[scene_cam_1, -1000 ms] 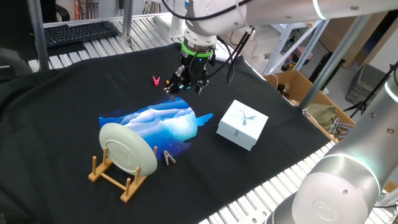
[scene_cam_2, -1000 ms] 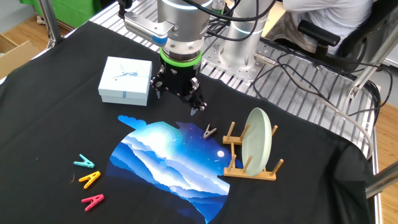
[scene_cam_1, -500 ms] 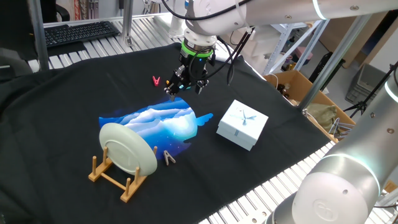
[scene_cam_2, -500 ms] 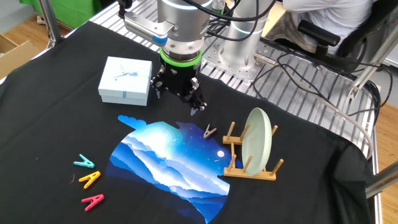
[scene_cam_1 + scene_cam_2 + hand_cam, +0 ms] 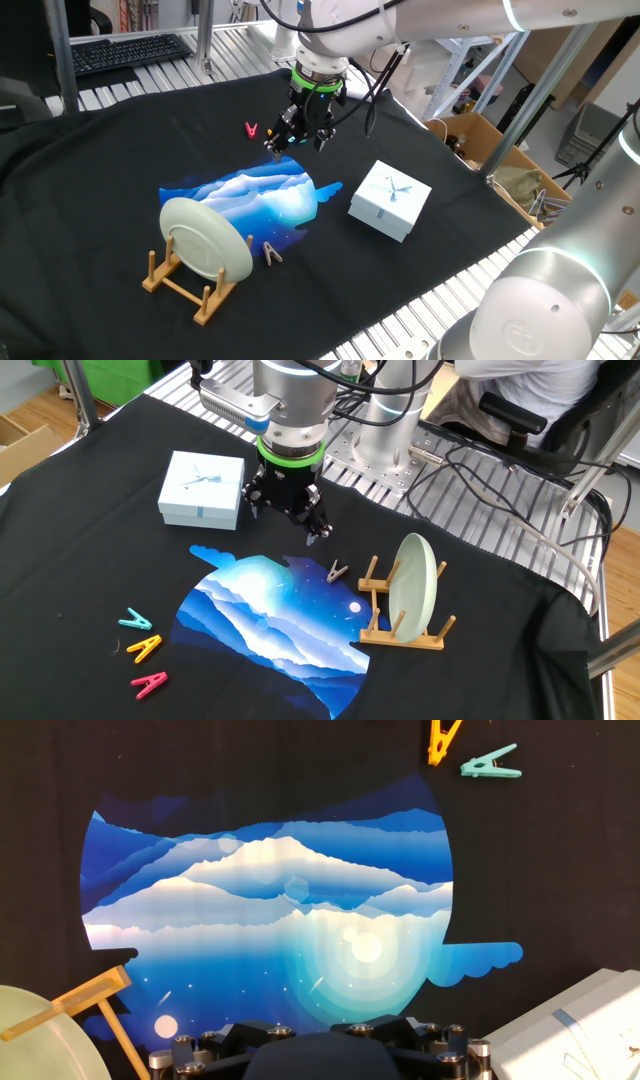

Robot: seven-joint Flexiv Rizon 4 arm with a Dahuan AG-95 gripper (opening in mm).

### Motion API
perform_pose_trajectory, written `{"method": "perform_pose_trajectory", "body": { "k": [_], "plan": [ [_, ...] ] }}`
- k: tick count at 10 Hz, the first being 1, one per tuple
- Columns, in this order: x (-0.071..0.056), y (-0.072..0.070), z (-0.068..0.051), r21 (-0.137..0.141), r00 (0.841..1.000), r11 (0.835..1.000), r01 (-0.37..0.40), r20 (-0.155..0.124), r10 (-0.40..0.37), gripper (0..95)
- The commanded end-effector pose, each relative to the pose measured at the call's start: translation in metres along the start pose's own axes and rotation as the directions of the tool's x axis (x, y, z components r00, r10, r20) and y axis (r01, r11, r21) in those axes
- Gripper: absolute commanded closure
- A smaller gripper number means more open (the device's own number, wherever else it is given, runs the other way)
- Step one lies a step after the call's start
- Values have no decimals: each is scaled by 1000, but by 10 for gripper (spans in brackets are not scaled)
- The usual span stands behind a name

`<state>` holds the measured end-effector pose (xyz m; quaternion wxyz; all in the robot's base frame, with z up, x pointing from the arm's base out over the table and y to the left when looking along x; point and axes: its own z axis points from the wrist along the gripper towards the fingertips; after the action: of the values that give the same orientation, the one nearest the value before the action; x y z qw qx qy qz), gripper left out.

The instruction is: Take the dish off the dish rack

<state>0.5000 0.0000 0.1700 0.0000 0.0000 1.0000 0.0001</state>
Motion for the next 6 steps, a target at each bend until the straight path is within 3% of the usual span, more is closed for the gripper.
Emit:
{"method": "perform_pose_trajectory", "body": {
  "k": [1, 2, 6],
  "plan": [
    [0, 0, 0, 0, 1000, 1000, 0, 0, 0, 0],
    [0, 0, 1, -12, 992, 997, 75, -101, -76, 950],
    [2, 3, 3, -12, 993, 997, 70, -100, -71, 950]
  ]
}}
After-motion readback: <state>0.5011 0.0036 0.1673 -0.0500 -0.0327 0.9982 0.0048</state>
